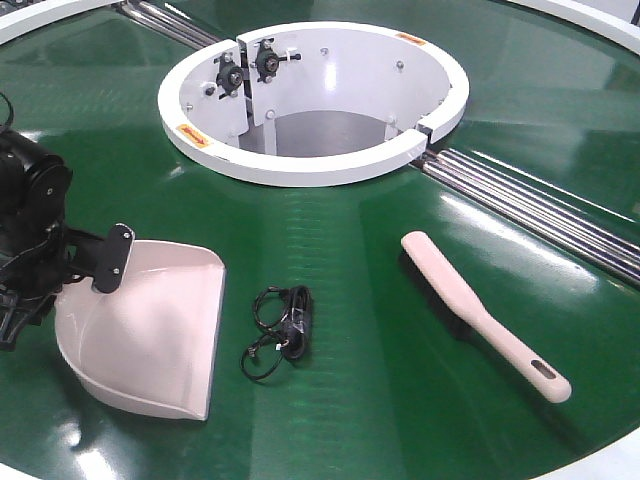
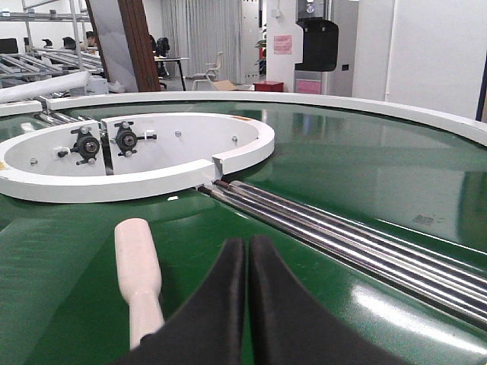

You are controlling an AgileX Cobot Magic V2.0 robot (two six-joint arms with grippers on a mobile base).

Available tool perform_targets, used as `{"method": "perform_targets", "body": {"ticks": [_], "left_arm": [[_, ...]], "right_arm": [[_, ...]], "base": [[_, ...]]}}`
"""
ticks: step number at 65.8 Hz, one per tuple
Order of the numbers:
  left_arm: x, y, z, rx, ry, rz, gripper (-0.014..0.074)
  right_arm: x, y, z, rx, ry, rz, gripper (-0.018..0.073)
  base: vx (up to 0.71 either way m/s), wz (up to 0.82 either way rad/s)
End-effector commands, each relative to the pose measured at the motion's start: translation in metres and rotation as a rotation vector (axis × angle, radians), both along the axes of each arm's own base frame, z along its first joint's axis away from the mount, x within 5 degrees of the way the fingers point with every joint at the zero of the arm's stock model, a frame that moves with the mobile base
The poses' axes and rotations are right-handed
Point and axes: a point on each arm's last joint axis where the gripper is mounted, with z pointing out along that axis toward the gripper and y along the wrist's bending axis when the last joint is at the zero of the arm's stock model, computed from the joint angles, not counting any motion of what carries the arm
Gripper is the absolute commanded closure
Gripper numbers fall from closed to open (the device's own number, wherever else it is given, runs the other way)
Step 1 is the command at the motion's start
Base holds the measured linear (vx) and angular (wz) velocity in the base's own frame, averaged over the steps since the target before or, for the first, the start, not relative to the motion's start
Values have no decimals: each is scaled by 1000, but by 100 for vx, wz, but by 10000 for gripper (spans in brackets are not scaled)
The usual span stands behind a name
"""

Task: Clean and inspect green conveyor with broom and dustpan

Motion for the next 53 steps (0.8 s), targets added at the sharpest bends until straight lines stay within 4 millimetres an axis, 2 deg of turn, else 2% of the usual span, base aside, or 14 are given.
{"method": "perform_targets", "body": {"ticks": [1, 17, 25, 32, 38, 43, 53], "left_arm": [[-1, -1, 23, 6, -72, 1, 603], [-1, -1, 23, 6, -72, 1, 603], [-1, -1, 23, 6, -72, 1, 603], [-1, -1, 23, 7, -72, 1, 603], [-1, -1, 23, 7, -72, 1, 603], [-1, -1, 23, 7, -72, 1, 603], [-1, -1, 23, 7, -72, 1, 603]], "right_arm": [[-1, 0, 6, -9, -84, 2, 568], [-1, 0, 7, -2, -87, 2, 568], [-3, 1, 18, 60, -156, 11, 568], [-6, 0, 38, 53, -200, 11, 568], [-6, 0, 61, 81, -168, 9, 568], [-4, 0, 81, 82, -79, 1, 568], [18, 0, 104, 102, 145, -9, 568]], "base": [[0, 0], [0, 0], [0, 0], [0, 0], [0, 0], [0, 0], [0, 0]]}}
